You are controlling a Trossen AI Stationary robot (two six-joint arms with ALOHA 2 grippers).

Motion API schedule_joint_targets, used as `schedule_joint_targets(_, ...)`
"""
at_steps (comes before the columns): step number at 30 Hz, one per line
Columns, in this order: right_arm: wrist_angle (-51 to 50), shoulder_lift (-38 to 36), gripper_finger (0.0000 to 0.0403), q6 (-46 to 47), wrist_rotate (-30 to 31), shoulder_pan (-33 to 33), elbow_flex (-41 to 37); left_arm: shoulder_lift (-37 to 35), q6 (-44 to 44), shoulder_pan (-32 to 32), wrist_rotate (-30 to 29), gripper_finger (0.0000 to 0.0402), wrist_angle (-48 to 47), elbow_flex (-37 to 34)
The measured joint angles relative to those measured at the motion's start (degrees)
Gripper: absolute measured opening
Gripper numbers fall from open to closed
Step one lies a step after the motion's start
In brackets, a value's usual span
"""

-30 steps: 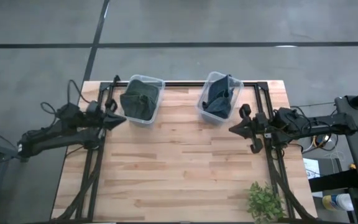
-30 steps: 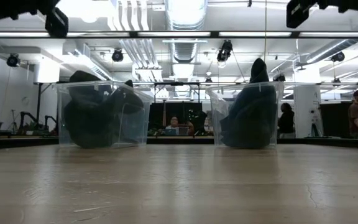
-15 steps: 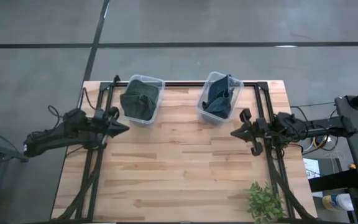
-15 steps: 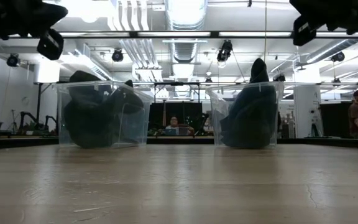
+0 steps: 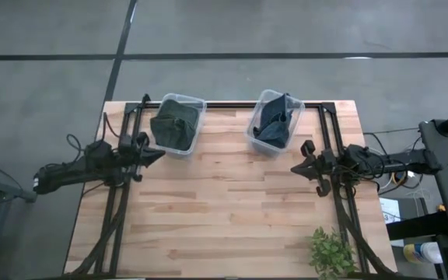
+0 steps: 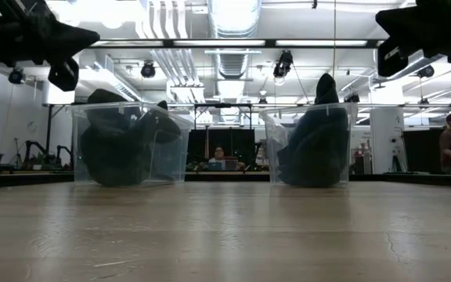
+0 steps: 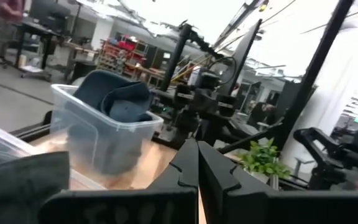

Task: Pick & Place hat
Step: Return to Home Position

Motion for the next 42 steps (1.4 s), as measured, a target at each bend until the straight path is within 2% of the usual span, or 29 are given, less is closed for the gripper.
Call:
schedule_joint_targets(4,0.1,-2.5,0.0009,-0.9,-1.3,0.0,-1.0,-0.8,0.5,-1.9,-1.2,0.0000,3.2,-2.8)
schedule_joint_targets(9,0.1,-7.4,0.0009,0.0,-4.2,0.0,-3.4,-1.7,1.4,-5.8,-0.8,0.0000,3.5,-3.1)
schedule_joint_targets(15,-0.4,-12.1,0.0009,0.5,-6.5,0.0,-4.2,-1.7,1.1,-13.2,-2.1,0.0000,5.2,-4.4)
schedule_joint_targets(21,-8.2,-13.8,0.0009,2.2,-7.5,0.0,-4.3,-1.7,1.2,-21.7,-9.5,0.0000,6.2,-7.7)
schedule_joint_targets(24,-8.3,-13.8,0.0009,1.7,-7.5,0.0,-4.3,-1.7,0.9,-24.1,-12.3,0.0000,5.7,-7.7)
schedule_joint_targets(33,-11.8,-13.7,0.0009,2.0,-10.1,0.0,-4.3,-1.7,3.6,-25.0,-13.7,0.0000,8.2,-7.7)
schedule_joint_targets(42,-12.9,-13.2,0.0009,-0.8,-10.1,0.0,-4.3,-1.7,1.2,-25.0,-13.7,0.0000,8.9,-7.8)
